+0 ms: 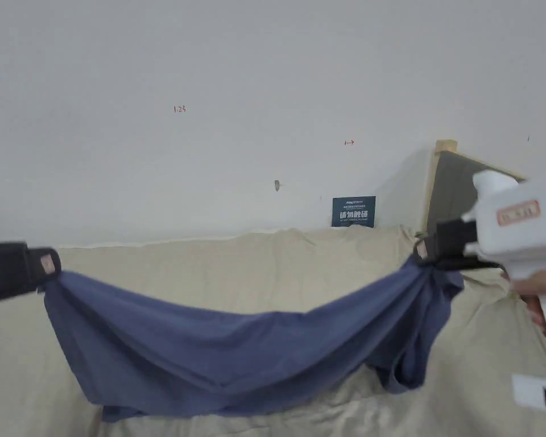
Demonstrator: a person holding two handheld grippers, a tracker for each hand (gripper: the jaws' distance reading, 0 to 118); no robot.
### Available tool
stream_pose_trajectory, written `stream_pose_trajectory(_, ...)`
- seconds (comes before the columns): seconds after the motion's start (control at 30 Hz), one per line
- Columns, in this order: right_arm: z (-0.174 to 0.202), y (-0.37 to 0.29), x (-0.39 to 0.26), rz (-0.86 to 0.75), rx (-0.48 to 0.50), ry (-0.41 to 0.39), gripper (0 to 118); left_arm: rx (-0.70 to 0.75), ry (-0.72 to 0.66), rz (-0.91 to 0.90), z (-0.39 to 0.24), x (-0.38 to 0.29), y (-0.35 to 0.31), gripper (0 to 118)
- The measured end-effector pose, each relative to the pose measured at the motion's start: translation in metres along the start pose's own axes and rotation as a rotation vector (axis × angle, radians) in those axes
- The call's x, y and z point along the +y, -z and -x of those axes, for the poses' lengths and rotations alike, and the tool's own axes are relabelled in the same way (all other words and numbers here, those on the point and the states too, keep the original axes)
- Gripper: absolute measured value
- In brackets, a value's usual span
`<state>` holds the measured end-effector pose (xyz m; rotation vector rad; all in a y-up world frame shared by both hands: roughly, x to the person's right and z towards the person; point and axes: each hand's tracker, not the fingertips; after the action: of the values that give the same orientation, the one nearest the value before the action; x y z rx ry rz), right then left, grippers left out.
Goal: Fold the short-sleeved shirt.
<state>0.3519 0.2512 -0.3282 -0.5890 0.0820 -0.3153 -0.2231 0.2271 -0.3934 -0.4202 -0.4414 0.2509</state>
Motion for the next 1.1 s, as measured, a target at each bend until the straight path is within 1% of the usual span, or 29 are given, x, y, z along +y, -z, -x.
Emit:
stream_pose_trajectory(0.07,-0.004,-0.017,-0.036,0.000,0.012,0.000,0,-0.006,0.027,-0.005,-0.001,-0.027,-0.021,8)
stream_pose_trajectory(0.13,-0.014,-0.035,-0.069,-0.006,0.048,0.032,0,-0.039,0.027,-0.026,-0.005,-0.050,-0.048,8)
stream_pose_trajectory(0.17,-0.015,-0.045,-0.083,-0.006,0.052,0.034,0,-0.050,0.026,-0.027,-0.008,-0.058,-0.061,8)
stream_pose_trajectory(0.23,-0.009,-0.069,-0.113,-0.019,0.048,0.025,0,-0.059,0.057,-0.042,-0.013,-0.071,-0.085,8)
stream_pose_trajectory(0.33,-0.012,-0.094,-0.135,-0.023,0.067,0.032,0,-0.067,0.064,-0.016,-0.011,-0.080,-0.110,8)
stream_pose_trajectory(0.37,-0.010,-0.101,-0.143,-0.013,0.070,0.036,0,-0.052,0.058,0.032,-0.010,-0.082,-0.111,8)
stream_pose_trajectory(0.4,-0.010,-0.102,-0.149,0.003,0.064,0.042,0,0.000,0.048,0.101,-0.013,-0.084,-0.106,8)
stream_pose_trajectory(0.47,-0.014,-0.087,-0.162,0.124,0.011,0.032,0,0.086,-0.003,0.295,-0.006,-0.093,-0.085,8)
stream_pose_trajectory(0.53,-0.017,-0.061,-0.182,0.199,-0.049,-0.001,1,0.084,-0.084,0.467,0.012,-0.116,-0.050,8)
stream_pose_trajectory(0.6,-0.031,-0.025,-0.201,0.288,-0.059,0.020,1,0.061,-0.137,0.573,0.028,-0.144,-0.016,8)
stream_pose_trajectory(0.67,-0.045,0.011,-0.223,0.369,-0.105,0.071,1,0.112,-0.148,0.685,0.039,-0.171,0.012,9)
stream_pose_trajectory(0.7,-0.050,0.026,-0.231,0.398,-0.125,0.083,1,0.128,-0.168,0.705,0.045,-0.182,0.022,10)
stream_pose_trajectory(0.73,-0.055,0.035,-0.236,0.407,-0.128,0.104,1,0.141,-0.176,0.717,0.050,-0.191,0.030,20)
stream_pose_trajectory(0.77,-0.056,0.037,-0.242,0.417,-0.133,0.119,4,0.154,-0.178,0.712,0.052,-0.198,0.035,43)
stream_pose_trajectory(0.8,-0.060,0.040,-0.245,0.412,-0.141,0.131,15,0.163,-0.190,0.720,0.059,-0.201,0.039,71)
stream_pose_trajectory(0.83,-0.063,0.042,-0.246,0.410,-0.154,0.143,54,0.177,-0.208,0.734,0.061,-0.205,0.041,91)
stream_pose_trajectory(0.87,-0.067,0.042,-0.247,0.414,-0.163,0.166,94,0.188,-0.223,0.762,0.062,-0.209,0.042,94)
stream_pose_trajectory(0.9,-0.074,0.045,-0.250,0.433,-0.153,0.187,94,0.182,-0.225,0.784,0.061,-0.212,0.041,94)
stream_pose_trajectory(0.93,-0.076,0.044,-0.252,0.460,-0.137,0.202,105,0.175,-0.224,0.781,0.055,-0.214,0.034,94)
stream_pose_trajectory(0.97,-0.078,0.042,-0.254,0.453,-0.122,0.205,118,0.170,-0.219,0.798,0.053,-0.215,0.032,94)
stream_pose_trajectory(1.0,-0.079,0.034,-0.257,0.415,-0.105,0.188,111,0.175,-0.208,0.820,0.052,-0.215,0.030,94)
stream_pose_trajectory(1.03,-0.077,0.028,-0.253,0.407,-0.123,0.193,106,0.186,-0.195,0.828,0.052,-0.214,0.028,94)
stream_pose_trajectory(1.1,-0.077,0.019,-0.252,0.409,-0.164,0.158,109,0.214,-0.146,0.814,0.063,-0.203,0.020,94)
